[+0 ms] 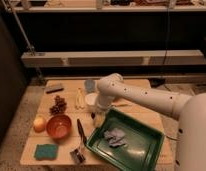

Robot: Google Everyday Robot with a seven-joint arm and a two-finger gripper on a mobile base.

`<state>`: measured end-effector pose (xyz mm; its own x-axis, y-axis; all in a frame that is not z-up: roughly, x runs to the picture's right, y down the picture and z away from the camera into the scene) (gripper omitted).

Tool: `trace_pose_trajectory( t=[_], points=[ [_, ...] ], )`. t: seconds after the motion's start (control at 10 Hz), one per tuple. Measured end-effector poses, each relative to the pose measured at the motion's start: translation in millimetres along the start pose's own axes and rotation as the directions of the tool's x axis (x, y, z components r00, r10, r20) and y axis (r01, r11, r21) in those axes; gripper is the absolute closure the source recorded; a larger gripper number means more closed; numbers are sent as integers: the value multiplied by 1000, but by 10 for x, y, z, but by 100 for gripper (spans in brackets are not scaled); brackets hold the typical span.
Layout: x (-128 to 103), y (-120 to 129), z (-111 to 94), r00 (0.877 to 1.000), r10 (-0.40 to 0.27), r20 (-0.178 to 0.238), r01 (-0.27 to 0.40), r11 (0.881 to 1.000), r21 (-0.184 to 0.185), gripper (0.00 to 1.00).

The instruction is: Stack cups on top of each other

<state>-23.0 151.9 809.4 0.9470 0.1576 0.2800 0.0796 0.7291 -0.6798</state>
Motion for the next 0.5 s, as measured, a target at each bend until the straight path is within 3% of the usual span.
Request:
trace_pose_trajectory(
  t=[0.2,0.5],
  points=[
    [13,-6,8,1000,-5,-9,5,1000,-1,41],
    [49,-24,-52,998,52,34,-53,998,20,41]
  ],
)
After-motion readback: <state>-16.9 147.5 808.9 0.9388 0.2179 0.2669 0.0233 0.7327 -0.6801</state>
